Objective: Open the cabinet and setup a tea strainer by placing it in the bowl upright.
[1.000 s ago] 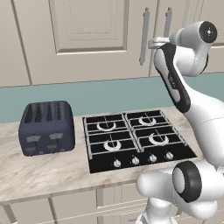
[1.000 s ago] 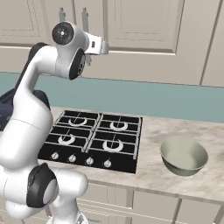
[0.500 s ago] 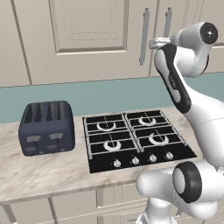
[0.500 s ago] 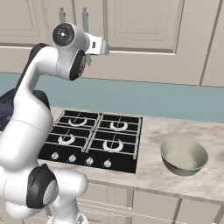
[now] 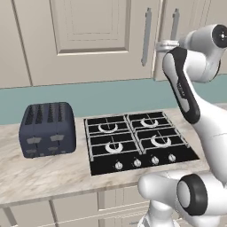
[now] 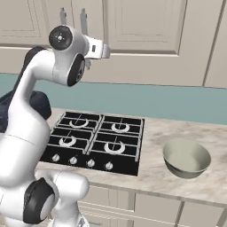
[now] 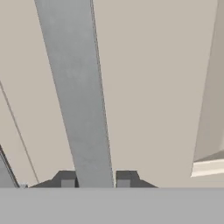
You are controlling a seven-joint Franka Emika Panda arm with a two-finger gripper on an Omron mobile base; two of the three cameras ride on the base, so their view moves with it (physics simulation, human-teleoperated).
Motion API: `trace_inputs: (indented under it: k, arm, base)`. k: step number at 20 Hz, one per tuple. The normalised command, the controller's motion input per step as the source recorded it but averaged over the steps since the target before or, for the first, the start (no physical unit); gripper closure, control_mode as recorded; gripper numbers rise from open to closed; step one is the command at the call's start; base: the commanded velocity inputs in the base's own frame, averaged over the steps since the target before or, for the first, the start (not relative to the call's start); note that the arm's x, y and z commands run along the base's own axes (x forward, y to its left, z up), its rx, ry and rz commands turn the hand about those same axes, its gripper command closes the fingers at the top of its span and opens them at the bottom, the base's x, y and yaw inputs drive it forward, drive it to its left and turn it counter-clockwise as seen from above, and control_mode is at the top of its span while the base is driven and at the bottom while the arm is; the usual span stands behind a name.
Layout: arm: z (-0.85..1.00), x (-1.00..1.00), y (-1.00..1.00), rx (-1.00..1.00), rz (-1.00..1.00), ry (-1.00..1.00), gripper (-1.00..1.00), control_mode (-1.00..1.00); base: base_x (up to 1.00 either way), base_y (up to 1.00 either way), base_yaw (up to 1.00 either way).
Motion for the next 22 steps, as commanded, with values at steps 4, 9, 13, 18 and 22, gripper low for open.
trace_inputs:
  k: [4,9,13,18,22]
  arm:
    - [0.00,-0.94,-0.69,0.00,0.00,0.00,1.00,-1.00]
    - [0.00,-1.00,-0.81,0.04,0.00,0.00,1.00,-1.00]
    - [0.00,-1.00,-0.87,0.04,0.00,0.00,1.00,-1.00]
    - [0.00,-0.99,-0.96,0.02,0.00,0.03,1.00,-1.00]
    - [0.00,-0.79,-1.00,0.05,0.00,0.08,1.00,-1.00]
  base:
    - [0.00,0.00,0.00]
    - [0.00,0.00,0.00]
    - [0.00,0.00,0.00]
    - [0.00,0.00,0.00]
    - [0.00,0.00,0.00]
